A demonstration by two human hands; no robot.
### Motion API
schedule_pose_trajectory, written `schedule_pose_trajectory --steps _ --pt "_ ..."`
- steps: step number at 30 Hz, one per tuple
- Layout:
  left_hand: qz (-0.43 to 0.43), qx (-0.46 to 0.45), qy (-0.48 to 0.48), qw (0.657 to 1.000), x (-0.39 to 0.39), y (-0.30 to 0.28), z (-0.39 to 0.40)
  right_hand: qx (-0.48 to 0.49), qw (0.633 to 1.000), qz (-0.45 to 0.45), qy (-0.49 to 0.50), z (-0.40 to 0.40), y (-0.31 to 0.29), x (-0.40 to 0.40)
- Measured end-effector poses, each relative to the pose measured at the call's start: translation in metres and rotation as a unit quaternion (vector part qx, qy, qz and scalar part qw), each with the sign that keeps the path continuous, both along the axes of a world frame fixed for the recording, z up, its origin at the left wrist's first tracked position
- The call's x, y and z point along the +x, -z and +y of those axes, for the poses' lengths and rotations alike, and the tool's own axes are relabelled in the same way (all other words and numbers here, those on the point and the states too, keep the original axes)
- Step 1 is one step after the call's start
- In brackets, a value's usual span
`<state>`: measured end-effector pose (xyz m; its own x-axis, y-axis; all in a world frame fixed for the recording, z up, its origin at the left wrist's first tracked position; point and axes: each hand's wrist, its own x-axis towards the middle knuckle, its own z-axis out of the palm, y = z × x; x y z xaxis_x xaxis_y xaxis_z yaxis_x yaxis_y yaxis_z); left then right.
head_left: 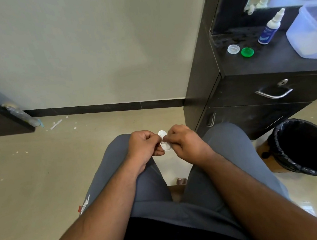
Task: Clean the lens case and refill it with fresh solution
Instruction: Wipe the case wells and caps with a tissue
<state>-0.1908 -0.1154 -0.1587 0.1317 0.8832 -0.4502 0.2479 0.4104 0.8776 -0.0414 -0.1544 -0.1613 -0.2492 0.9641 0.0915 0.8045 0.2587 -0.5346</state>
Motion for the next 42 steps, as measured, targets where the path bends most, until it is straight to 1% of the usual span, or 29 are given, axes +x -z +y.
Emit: schedule_pose_trajectory --steps 2,3,7,11,12,15,19,24,28,32,34,37,40,41,42 --pt "0.012 -0.007 0.008 1.000 -0.0014 -0.0006 -0.0003 -0.005 0.999 -0.004 -0.052 -0.0018 -0.0016 -0.0021" --pt "0.014 -0.009 0.014 1.000 -0.0016 -0.0007 -0.0003 -0.006 0.998 -0.006 -0.058 -0.0025 -0.0017 -0.0026" --pt "0.003 -0.023 0.024 0.999 -0.0014 -0.0020 -0.0006 -0.006 1.000 -0.002 -0.010 -0.0005 -0.0004 0.0022" --pt "0.000 -0.023 0.025 0.999 -0.0027 -0.0019 -0.0001 -0.001 0.999 0.000 -0.048 -0.0018 -0.0018 -0.0007" --pt "-0.003 -0.024 0.026 0.999 -0.0028 -0.0024 0.0001 0.006 0.999 -0.001 -0.044 -0.0021 -0.0015 -0.0007" --pt "-0.009 -0.026 0.018 0.999 -0.0022 -0.0041 -0.0004 0.018 1.000 -0.004 0.007 -0.0002 -0.0008 0.0035" --pt "-0.009 -0.015 0.016 1.000 -0.0027 -0.0034 -0.0010 0.030 0.999 -0.022 -0.033 -0.0032 -0.0013 -0.0027" --pt "-0.032 -0.004 -0.007 0.999 -0.0024 -0.0026 0.0002 0.047 0.998 -0.037 0.030 -0.0011 -0.0009 0.0030" --pt "-0.062 -0.013 -0.044 0.997 -0.0037 -0.0026 0.0016 0.083 0.995 -0.050 -0.005 -0.0047 -0.0028 -0.0024" --pt "-0.114 -0.035 -0.081 0.990 -0.0038 -0.0043 0.0038 0.081 0.993 -0.020 0.085 -0.0015 0.0004 0.0038" --pt "-0.127 -0.039 -0.093 0.987 -0.0042 -0.0047 0.0040 0.081 0.993 -0.024 0.077 -0.0007 0.0008 0.0030" --pt "-0.127 -0.035 -0.104 0.986 -0.0042 -0.0042 0.0042 0.094 0.993 -0.022 0.065 -0.0028 -0.0004 -0.0008" --pt "-0.114 -0.024 -0.098 0.988 -0.0018 -0.0032 0.0044 0.097 0.986 0.013 0.138 -0.0020 -0.0019 0.0024" --pt "-0.111 -0.023 -0.097 0.989 -0.0010 -0.0027 0.0045 0.100 0.984 0.019 0.144 -0.0019 -0.0028 0.0026" --pt "-0.109 -0.023 -0.095 0.989 -0.0004 -0.0023 0.0044 0.105 0.986 0.013 0.128 -0.0018 -0.0035 0.0014"
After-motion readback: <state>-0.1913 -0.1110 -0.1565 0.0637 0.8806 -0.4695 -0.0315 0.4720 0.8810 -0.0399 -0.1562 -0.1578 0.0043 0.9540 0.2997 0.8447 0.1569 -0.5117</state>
